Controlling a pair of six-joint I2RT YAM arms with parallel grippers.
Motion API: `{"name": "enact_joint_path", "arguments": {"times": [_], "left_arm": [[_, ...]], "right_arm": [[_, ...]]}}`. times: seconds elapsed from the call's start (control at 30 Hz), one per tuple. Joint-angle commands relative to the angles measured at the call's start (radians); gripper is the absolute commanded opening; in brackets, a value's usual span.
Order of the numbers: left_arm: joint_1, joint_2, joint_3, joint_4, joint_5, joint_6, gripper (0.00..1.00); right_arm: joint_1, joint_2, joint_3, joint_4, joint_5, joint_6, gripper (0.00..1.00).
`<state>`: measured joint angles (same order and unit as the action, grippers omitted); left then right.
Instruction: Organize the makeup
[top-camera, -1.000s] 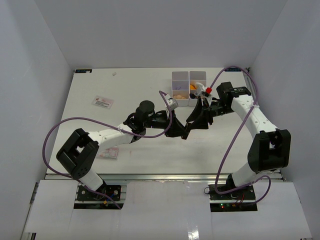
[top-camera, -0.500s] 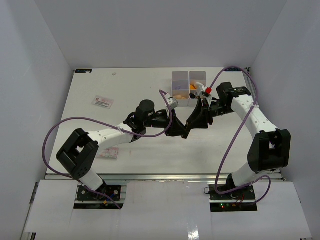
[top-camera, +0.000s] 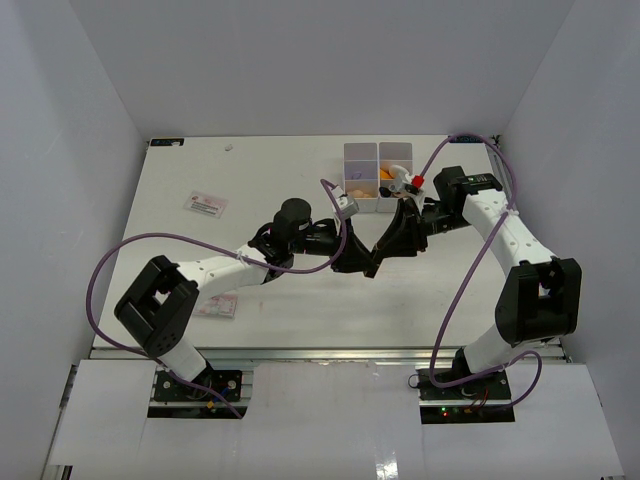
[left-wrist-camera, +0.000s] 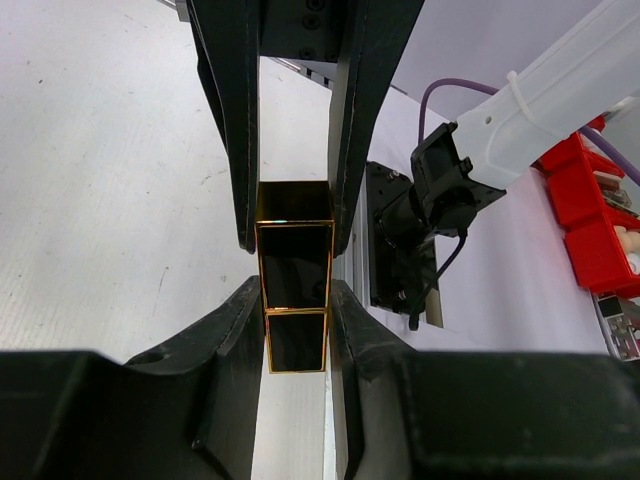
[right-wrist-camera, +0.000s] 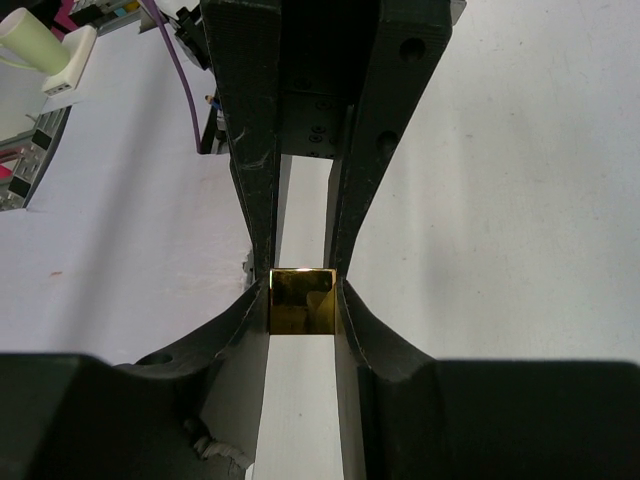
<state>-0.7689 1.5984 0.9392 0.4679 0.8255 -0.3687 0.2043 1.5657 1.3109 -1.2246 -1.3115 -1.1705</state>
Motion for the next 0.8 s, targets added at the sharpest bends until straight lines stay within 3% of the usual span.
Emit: {"name": "enact_joint_path", "arguments": {"times": [0.0,0.07,0.37,0.47,0.63,0.77], "left_arm": [[-0.003,-0.006,0.046,0.023,-0.004,0.004,0.14],[-0.004,-0.009,0.044,0.02,-0.008,0.004,0.21],[-0.001,-0.092,0.024,-0.048,-0.102,0.058,0.72],[0.001,-0.126,0.011,-0.082,-0.117,0.091,0.81],[0.004,-0.201,-0.02,-0.135,-0.142,0.136,0.82],[0.011,-0.318,-0.031,-0.263,-0.225,0.211,0.84]], "right_arm": [[0.007,0.006,0.024,-0.052,-0.025,-0.04,0.14],[0.007,0.002,0.027,-0.056,-0.029,-0.039,0.08],[-0.007,0.004,0.051,-0.053,-0.018,-0.015,0.08],[-0.017,0.0,0.059,-0.053,-0.015,-0.007,0.08],[-0.036,-0.03,0.031,-0.015,0.01,0.022,0.08],[-0.043,-0.087,-0.063,0.157,0.102,0.187,0.08]]}}
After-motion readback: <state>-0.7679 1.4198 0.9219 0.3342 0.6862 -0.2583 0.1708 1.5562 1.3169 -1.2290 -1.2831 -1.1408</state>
